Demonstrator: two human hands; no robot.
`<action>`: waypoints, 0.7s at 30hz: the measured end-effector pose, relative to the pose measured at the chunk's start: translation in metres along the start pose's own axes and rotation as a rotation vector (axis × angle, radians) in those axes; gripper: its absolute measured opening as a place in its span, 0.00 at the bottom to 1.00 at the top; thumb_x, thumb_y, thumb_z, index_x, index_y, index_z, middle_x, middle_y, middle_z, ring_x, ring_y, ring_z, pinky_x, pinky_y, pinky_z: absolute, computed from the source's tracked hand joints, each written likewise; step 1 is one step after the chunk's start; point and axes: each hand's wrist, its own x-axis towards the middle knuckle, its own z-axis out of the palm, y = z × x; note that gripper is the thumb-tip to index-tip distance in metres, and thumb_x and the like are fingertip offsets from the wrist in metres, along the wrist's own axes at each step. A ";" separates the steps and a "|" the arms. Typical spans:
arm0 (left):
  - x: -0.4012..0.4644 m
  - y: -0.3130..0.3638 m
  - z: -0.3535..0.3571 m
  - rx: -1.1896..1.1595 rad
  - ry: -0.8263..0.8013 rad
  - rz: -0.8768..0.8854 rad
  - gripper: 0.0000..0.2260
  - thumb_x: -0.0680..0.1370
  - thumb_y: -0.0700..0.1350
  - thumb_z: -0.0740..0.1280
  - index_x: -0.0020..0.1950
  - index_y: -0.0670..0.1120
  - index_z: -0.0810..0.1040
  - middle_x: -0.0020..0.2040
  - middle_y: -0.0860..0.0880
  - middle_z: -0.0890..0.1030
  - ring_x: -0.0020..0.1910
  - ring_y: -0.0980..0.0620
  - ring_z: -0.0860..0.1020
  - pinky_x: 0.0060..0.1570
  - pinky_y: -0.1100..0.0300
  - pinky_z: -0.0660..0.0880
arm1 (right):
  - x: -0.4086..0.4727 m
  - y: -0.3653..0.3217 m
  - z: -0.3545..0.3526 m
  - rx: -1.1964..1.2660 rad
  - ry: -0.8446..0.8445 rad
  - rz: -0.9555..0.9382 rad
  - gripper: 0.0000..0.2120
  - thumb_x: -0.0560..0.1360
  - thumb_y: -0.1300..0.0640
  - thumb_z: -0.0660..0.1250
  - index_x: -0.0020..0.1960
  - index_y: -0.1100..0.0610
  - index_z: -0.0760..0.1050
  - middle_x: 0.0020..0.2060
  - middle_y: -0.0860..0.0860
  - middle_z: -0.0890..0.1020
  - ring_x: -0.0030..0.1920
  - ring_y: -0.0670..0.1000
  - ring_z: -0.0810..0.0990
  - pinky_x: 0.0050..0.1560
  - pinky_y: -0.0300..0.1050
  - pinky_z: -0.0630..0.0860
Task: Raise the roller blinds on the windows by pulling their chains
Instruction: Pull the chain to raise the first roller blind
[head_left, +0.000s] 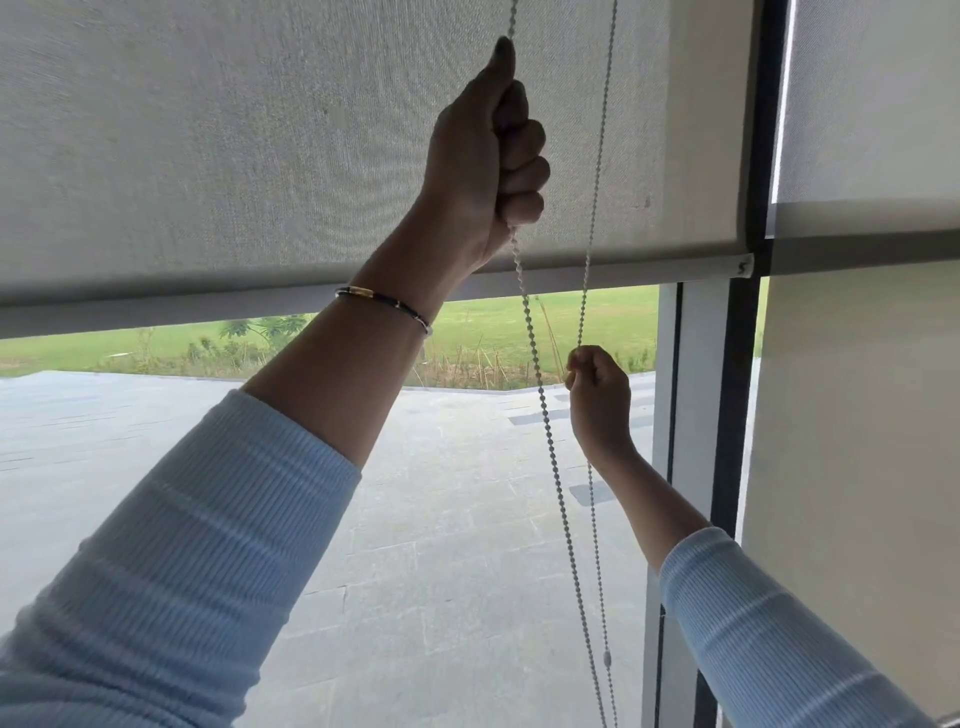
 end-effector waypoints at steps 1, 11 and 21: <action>0.000 0.000 0.000 0.007 0.005 0.002 0.25 0.85 0.55 0.53 0.28 0.52 0.58 0.22 0.56 0.56 0.19 0.58 0.52 0.20 0.72 0.53 | -0.001 -0.001 -0.001 -0.002 0.000 0.005 0.15 0.76 0.70 0.55 0.37 0.56 0.71 0.29 0.49 0.73 0.29 0.45 0.68 0.32 0.39 0.65; 0.003 -0.003 0.008 0.007 -0.022 0.001 0.25 0.85 0.56 0.53 0.28 0.52 0.58 0.22 0.56 0.56 0.19 0.59 0.52 0.21 0.72 0.53 | -0.006 -0.004 -0.009 -0.001 0.012 0.009 0.12 0.77 0.70 0.55 0.39 0.61 0.73 0.29 0.51 0.73 0.30 0.48 0.68 0.35 0.45 0.67; 0.003 -0.030 -0.010 0.473 0.160 0.079 0.16 0.86 0.48 0.55 0.48 0.42 0.78 0.35 0.44 0.78 0.34 0.48 0.79 0.37 0.53 0.80 | 0.005 -0.042 -0.023 0.066 0.014 0.070 0.18 0.85 0.54 0.53 0.73 0.57 0.67 0.70 0.55 0.74 0.70 0.51 0.72 0.65 0.34 0.68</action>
